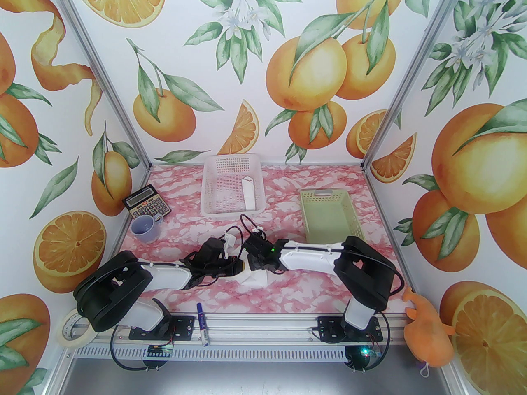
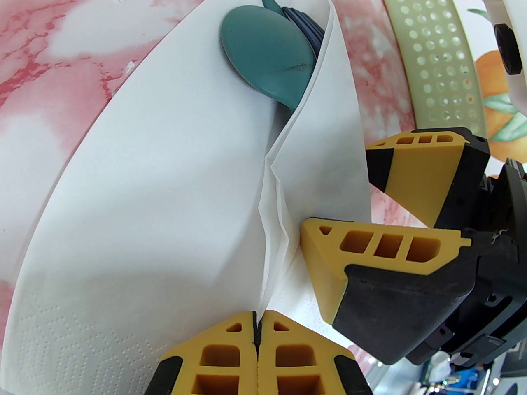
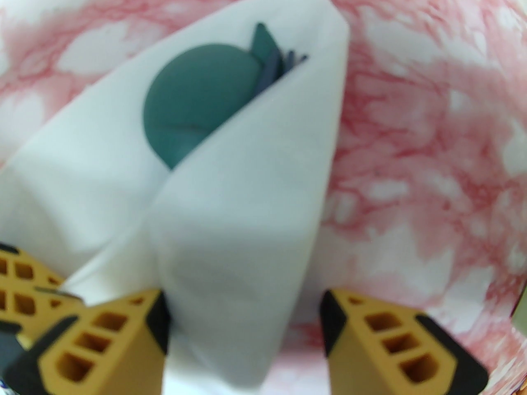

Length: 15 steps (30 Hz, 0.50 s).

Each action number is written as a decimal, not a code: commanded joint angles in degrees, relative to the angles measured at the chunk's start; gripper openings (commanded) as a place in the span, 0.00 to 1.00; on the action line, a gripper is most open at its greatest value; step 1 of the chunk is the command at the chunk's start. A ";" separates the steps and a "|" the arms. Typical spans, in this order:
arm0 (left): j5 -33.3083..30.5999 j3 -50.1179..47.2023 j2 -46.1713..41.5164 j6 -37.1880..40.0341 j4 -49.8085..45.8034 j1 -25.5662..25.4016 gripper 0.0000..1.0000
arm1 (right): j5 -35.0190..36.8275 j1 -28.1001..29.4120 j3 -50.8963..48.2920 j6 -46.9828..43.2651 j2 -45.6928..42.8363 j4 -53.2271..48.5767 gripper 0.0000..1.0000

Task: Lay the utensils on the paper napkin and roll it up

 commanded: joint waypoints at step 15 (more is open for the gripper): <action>-1.89 -1.74 0.13 -0.31 -4.86 0.27 0.00 | 0.01 -2.71 -2.63 -1.58 -1.42 -6.64 0.60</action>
